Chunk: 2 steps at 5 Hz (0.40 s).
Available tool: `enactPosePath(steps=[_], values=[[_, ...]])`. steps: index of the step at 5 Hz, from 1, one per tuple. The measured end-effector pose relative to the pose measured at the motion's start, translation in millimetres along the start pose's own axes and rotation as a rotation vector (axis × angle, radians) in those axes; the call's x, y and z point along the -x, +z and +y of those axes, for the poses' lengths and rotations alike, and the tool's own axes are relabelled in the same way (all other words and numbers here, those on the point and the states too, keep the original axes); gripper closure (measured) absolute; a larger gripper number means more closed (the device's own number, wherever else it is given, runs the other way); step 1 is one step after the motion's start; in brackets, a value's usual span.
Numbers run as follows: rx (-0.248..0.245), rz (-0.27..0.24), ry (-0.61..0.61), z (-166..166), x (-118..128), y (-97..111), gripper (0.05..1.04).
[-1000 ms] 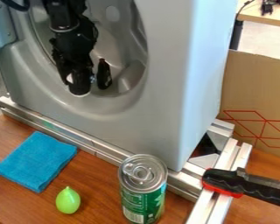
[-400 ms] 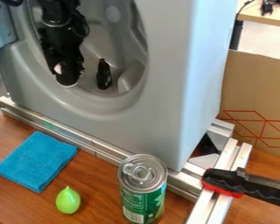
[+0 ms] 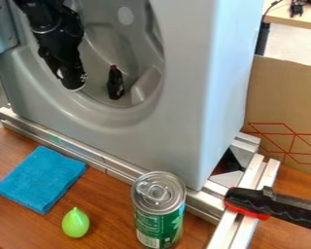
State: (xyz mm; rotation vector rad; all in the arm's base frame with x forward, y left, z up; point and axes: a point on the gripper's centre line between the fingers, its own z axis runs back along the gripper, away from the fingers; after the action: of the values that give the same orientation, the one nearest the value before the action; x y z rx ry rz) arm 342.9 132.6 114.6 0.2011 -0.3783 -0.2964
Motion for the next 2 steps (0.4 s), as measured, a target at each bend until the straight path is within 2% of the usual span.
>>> enactPosePath(steps=[1,2], values=[[0.002,-0.044,-0.007,0.1,0.5,-0.1,0.503],[0.052,-0.111,-0.043,0.6,-1.9,1.1,0.503]])
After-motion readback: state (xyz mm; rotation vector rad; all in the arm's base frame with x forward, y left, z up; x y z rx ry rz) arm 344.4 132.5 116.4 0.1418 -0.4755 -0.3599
